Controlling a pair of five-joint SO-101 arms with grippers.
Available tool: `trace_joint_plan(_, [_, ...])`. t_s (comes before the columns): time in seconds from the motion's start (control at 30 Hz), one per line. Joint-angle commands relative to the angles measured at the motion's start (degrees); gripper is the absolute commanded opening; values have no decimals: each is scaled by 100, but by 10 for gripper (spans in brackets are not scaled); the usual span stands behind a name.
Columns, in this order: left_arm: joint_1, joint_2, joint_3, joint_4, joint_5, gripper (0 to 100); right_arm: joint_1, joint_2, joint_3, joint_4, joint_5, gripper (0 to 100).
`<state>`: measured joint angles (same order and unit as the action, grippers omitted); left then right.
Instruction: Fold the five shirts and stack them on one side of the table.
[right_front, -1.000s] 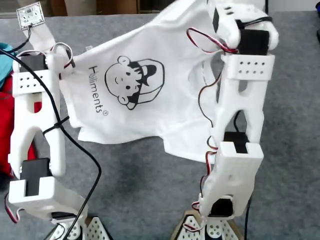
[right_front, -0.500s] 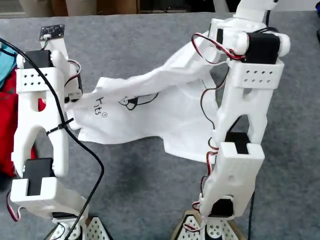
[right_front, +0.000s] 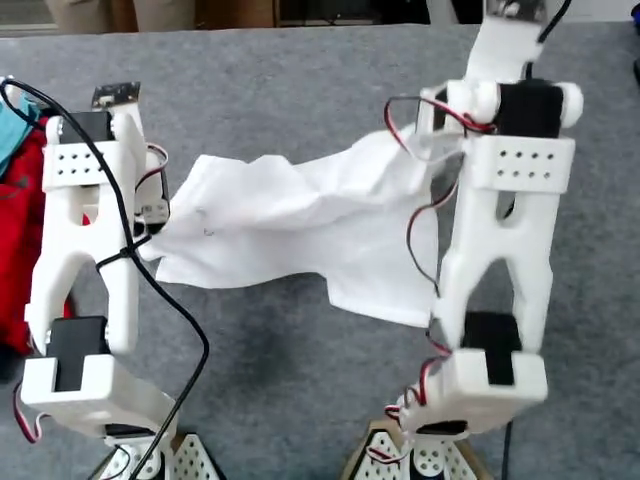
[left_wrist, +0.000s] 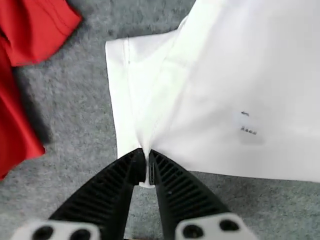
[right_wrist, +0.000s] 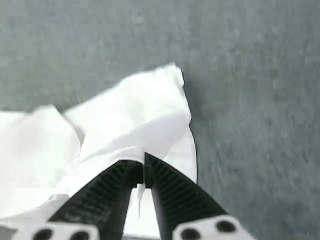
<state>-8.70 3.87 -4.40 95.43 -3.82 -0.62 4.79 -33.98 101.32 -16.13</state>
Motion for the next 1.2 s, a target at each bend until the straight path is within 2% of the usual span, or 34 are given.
trace_joint_plan(0.0, [79,-22,97,35,-53,19,119,-813,1218,70,53,6])
trace_joint_plan(0.17, [79,-22,281,35,-53,19,84,-1314,2413,70,53,6])
trace_joint_plan(0.6, [88,-22,862,0,-62,19,136,-2009,4154,18,88,5])
trace_joint_plan(0.77, [88,-22,1081,0,-70,19,444,-2431,4787,0,97,5])
trace_joint_plan(1.0, [79,-22,1231,-9,-457,20,462,-2774,5552,-9,97,12])
trace_joint_plan(1.17, [79,-22,1222,18,-659,27,470,-2774,5851,-9,97,129])
